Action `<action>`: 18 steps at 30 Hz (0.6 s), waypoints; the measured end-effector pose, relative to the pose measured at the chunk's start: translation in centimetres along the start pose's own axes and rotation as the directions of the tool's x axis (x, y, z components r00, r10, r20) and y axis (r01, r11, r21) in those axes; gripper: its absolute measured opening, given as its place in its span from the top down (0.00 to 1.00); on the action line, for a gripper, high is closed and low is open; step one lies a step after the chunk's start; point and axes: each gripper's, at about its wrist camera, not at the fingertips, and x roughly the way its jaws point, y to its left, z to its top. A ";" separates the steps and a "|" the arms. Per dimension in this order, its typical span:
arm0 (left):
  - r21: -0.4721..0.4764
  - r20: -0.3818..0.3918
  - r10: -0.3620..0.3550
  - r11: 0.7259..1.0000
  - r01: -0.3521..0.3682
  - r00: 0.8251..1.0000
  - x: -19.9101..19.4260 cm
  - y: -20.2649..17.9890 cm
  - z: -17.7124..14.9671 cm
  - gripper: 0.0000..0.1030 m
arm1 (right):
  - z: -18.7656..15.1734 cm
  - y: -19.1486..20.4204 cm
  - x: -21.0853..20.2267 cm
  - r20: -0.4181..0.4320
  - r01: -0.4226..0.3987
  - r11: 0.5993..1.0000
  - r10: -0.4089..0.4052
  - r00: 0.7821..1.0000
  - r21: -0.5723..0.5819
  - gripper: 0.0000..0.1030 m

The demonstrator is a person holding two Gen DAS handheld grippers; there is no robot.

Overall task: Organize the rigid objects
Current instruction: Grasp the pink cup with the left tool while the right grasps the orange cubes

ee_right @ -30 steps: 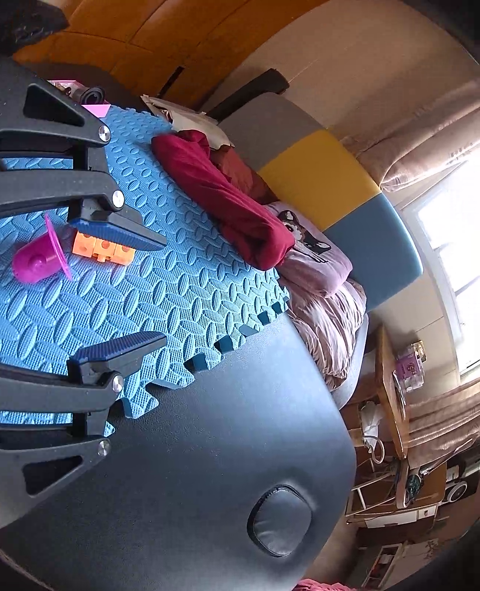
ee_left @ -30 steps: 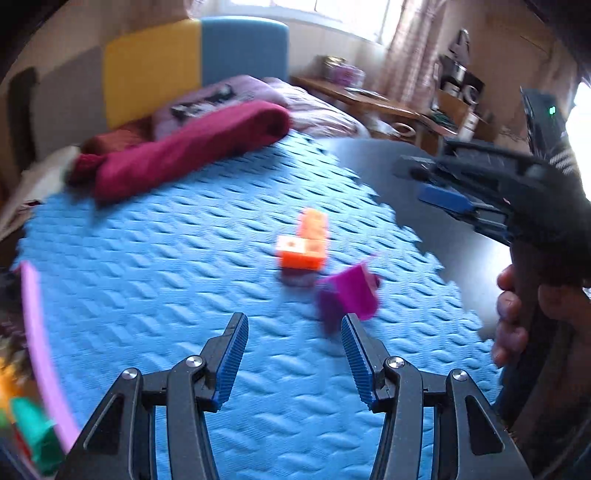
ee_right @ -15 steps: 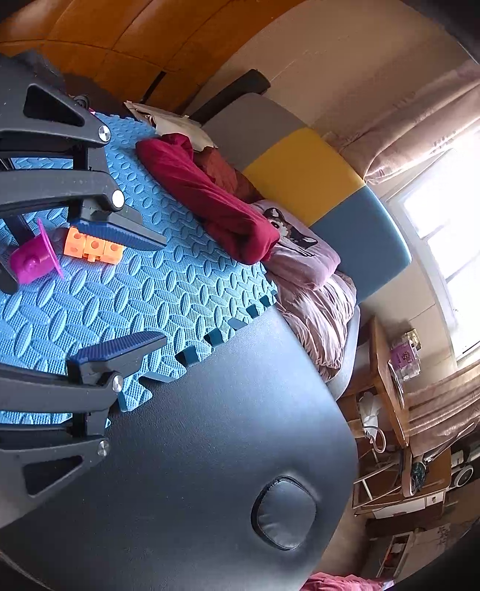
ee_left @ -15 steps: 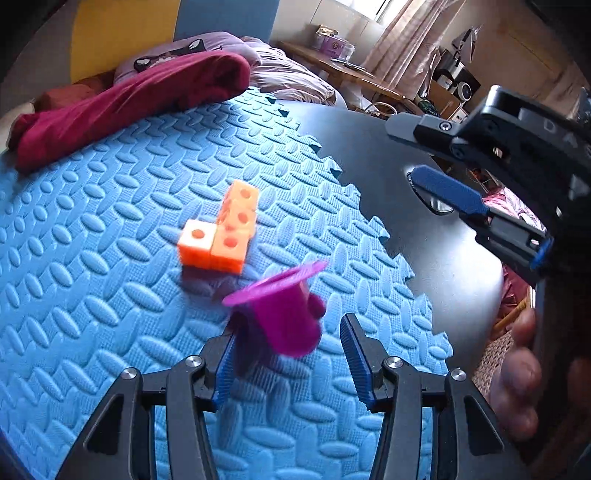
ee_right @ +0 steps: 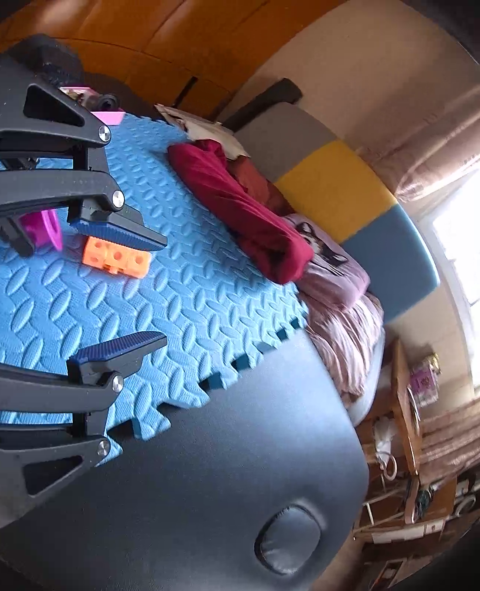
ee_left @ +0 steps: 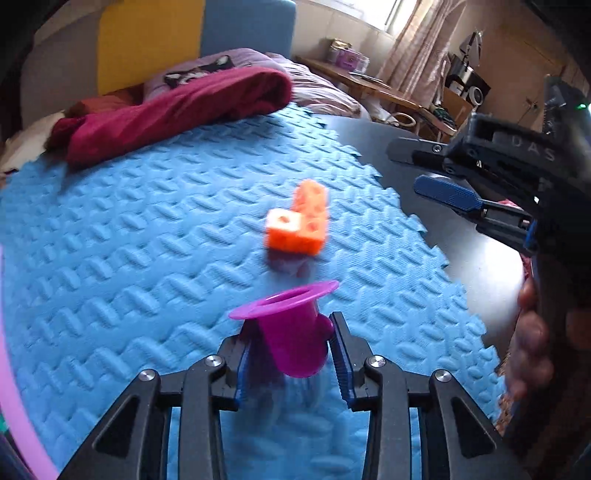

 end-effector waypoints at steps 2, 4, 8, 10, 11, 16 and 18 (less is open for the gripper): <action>-0.015 0.013 0.028 1.000 -0.028 1.000 -1.0 1.5 -1.1 0.66 | -0.4 0.6 0.7 -0.036 -0.008 1.000 0.007 0.999 -0.026 0.56; -0.032 0.041 0.028 0.999 -0.027 0.999 -2.0 2.7 -2.5 0.67 | -0.8 1.1 1.4 -0.073 -0.018 0.998 0.014 0.997 -0.053 0.56; -0.012 0.095 0.061 0.998 -0.061 0.994 -2.9 3.4 -4.3 0.67 | -2.0 3.1 3.3 -0.160 -0.026 0.989 0.003 0.987 -0.144 0.56; -0.024 0.108 0.056 0.998 -0.054 0.993 -2.9 3.7 -4.6 0.67 | -2.7 4.4 4.1 -0.177 -0.023 0.975 -0.017 0.984 -0.219 0.54; -0.031 0.111 0.056 0.998 -0.053 0.992 -2.8 3.7 -4.6 0.67 | -3.0 5.0 4.5 -0.178 -0.017 0.968 -0.029 0.984 -0.252 0.52; -0.042 0.127 0.065 0.997 -0.060 0.990 -2.5 3.5 -4.5 0.67 | -3.6 6.1 6.3 -0.194 0.011 0.951 -0.074 0.978 -0.308 0.41; -0.048 0.130 0.064 0.997 -0.058 0.989 -2.6 3.5 -4.6 0.67 | -3.5 6.2 7.1 -0.196 0.031 0.949 -0.097 0.976 -0.313 0.41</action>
